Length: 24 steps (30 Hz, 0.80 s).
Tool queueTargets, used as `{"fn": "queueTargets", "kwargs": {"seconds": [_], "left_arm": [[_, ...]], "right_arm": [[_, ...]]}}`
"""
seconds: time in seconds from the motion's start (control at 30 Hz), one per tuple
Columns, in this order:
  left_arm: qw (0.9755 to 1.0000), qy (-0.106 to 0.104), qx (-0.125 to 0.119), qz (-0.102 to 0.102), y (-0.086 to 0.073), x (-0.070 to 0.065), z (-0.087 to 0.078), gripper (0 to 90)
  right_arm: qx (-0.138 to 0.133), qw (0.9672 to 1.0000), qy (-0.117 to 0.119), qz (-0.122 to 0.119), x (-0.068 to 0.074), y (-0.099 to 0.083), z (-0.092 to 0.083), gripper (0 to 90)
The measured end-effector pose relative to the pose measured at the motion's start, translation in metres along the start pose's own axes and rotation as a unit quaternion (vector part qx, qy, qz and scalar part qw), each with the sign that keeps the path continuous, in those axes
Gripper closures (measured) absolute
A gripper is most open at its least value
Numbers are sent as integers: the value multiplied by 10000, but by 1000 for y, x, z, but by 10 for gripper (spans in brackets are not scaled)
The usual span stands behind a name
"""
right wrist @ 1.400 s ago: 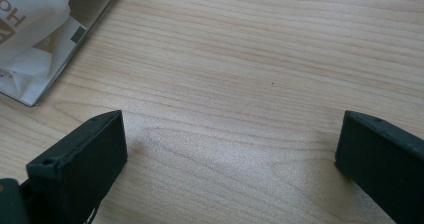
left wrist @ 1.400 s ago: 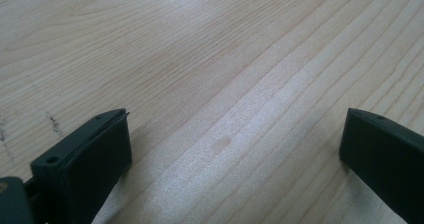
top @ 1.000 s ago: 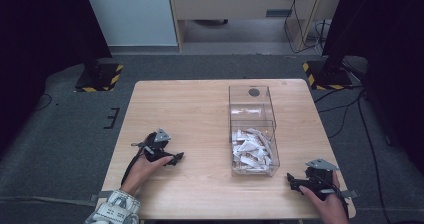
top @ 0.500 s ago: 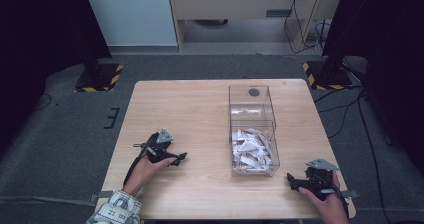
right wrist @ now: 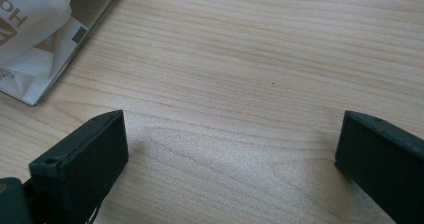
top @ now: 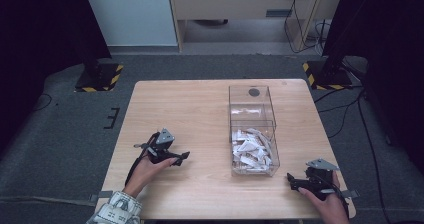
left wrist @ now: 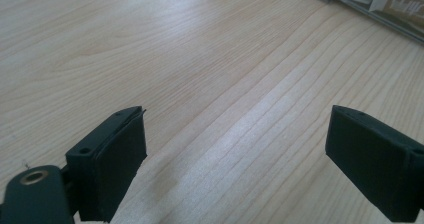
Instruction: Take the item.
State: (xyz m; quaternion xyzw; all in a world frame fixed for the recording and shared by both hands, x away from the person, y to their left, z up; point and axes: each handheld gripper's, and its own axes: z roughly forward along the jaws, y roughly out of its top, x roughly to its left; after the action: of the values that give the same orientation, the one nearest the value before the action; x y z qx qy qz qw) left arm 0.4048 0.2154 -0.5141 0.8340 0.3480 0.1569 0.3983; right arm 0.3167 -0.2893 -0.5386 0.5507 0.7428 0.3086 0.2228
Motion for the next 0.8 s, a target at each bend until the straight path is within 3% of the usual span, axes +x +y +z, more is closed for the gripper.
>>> {"fn": "queueTargets", "kwargs": {"seconds": [0.8], "left_arm": [[9991,-290,-161,272,16,-22,-3,130]], "right_arm": [[5,10000,1,10,0,0,0,9]]}}
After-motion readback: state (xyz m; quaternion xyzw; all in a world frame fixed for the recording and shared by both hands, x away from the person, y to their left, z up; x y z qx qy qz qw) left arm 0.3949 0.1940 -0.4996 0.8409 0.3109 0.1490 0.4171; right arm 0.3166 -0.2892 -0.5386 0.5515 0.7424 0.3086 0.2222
